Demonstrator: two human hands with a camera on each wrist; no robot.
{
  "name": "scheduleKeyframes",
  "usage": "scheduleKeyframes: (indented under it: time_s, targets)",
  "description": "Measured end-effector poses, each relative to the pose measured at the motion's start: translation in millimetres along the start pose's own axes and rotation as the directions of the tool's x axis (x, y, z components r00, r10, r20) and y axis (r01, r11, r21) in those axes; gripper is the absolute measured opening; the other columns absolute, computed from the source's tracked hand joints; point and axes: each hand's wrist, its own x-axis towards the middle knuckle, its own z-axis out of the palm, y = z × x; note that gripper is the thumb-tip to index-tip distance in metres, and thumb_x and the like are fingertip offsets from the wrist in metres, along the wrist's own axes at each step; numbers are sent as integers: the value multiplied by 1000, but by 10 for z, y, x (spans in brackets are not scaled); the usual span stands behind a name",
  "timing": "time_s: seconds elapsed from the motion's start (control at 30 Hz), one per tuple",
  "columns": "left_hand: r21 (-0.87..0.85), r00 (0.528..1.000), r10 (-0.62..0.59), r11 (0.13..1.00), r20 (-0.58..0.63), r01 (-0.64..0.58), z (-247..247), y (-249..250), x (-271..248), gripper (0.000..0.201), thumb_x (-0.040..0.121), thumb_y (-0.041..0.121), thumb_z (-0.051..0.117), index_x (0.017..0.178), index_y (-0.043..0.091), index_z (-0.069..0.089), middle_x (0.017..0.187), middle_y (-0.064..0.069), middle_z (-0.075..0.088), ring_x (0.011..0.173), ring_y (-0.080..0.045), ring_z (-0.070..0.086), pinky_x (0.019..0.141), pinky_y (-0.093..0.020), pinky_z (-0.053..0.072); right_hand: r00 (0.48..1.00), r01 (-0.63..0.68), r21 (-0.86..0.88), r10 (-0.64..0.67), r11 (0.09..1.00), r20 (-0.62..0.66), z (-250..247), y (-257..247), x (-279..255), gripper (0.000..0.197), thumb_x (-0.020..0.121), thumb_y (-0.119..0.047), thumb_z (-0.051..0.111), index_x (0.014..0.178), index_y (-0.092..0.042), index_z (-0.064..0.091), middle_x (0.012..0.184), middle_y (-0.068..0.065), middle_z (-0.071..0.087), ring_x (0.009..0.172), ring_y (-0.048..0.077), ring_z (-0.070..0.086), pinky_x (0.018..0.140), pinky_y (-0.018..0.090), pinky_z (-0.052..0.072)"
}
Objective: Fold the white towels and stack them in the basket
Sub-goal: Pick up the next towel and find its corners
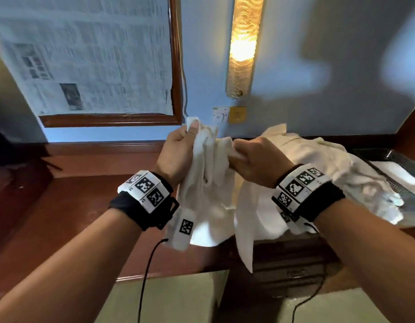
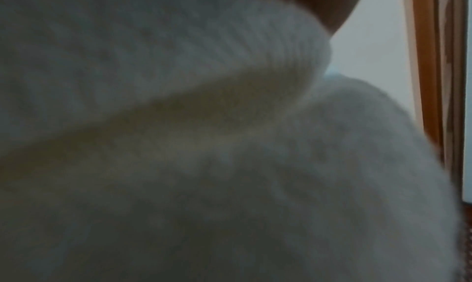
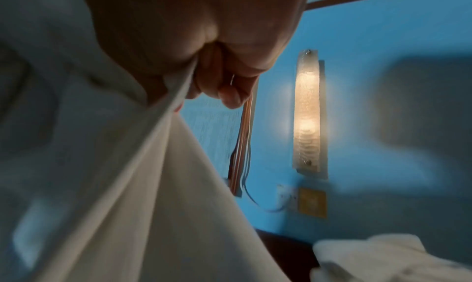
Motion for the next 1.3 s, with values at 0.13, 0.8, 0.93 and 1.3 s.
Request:
scheduleKeyframes:
  time_s: [0.13, 0.8, 0.93, 1.3]
  targets:
    - [43, 998, -26, 999, -64, 29, -544, 87, -296, 43, 105, 40, 47, 69, 19, 55, 67, -2, 56, 71, -21, 49, 74, -36, 38, 999, -33, -64, 35, 997, 35, 570, -153, -228, 29, 85, -34, 57, 68, -11, 60, 66, 13, 63, 61, 37, 62, 54, 38, 46]
    - [85, 982, -162, 982, -99, 170, -1572, 65, -1476, 46, 104, 36, 51, 65, 20, 68, 74, -6, 64, 76, -21, 53, 80, -38, 39, 992, 84, 442, -32, 893, -123, 847, -1792, 222, 28, 84, -22, 59, 59, -14, 51, 55, -4, 46, 55, 12, 44, 55, 26, 32]
    - [172, 992, -112, 978, -50, 119, -1665, 141, -1381, 43, 106, 36, 47, 83, 18, 79, 89, -5, 78, 85, -22, 67, 88, -40, 50, 998, -52, 585, 30, 809, 48, 901, -1700, -69, 47, 90, -36, 64, 56, -8, 45, 54, -5, 38, 52, 7, 34, 51, 28, 30]
    - [235, 996, -60, 969, -64, 73, -1784, 225, -1182, 37, 109, 24, 41, 85, 15, 68, 79, 11, 76, 77, -3, 70, 72, -20, 54, 855, -514, 607, 421, 606, 304, 1354, -872, -676, 41, 75, -40, 82, 76, -1, 71, 61, 4, 50, 59, 17, 41, 58, 33, 32]
